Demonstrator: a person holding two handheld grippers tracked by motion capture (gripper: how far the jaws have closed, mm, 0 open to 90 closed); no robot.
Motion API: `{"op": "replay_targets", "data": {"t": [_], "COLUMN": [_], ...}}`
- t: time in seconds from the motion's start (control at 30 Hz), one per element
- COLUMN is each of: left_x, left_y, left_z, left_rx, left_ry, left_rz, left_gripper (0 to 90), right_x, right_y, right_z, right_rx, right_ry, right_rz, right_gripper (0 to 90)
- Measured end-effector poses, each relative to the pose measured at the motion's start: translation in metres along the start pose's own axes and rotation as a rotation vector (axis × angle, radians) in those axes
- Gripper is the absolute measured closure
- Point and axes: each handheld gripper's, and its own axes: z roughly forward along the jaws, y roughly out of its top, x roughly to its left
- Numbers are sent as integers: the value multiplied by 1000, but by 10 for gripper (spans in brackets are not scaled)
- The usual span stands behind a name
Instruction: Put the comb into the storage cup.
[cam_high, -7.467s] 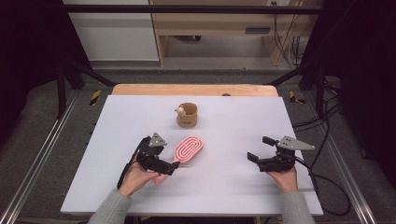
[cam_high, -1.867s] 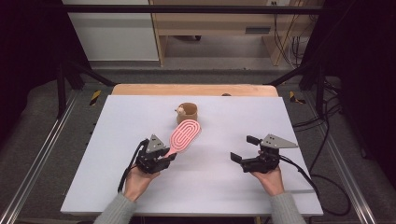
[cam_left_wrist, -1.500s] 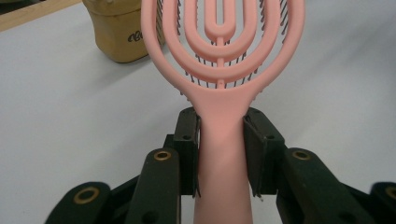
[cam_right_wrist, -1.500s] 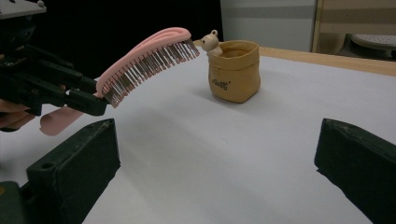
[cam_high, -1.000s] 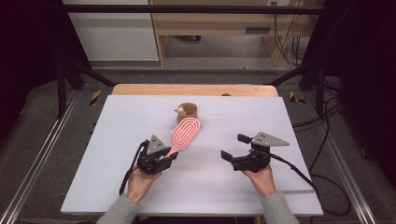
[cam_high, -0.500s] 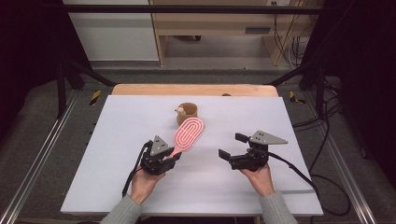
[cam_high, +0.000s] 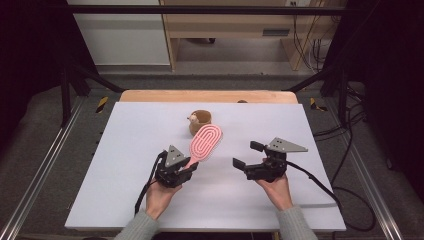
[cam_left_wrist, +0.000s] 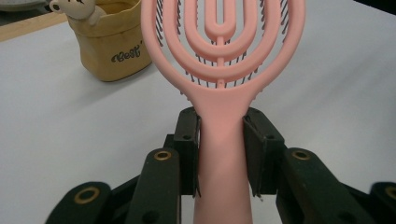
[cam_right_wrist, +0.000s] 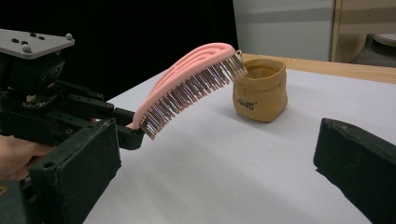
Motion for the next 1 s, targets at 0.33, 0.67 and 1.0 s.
{"op": "replay_targets", "data": {"t": [0.33,0.67,1.0], "left_x": [-9,-11,-16], "left_y": [-4,-7,-12], "left_z": [3,6,12], "left_rx": [-28,-64,-90], "left_ry": [-11,-28,-28], "left_rz": [-15,-41,-46], "left_gripper": [688,688,688], "right_x": [1,3,10], "right_y": [4,2,4], "right_z": [4,11,22], "right_rx": [9,30,51], "right_ry": [3,-1,9], "right_rz": [30,39,35], "right_gripper": [12,12,11]}}
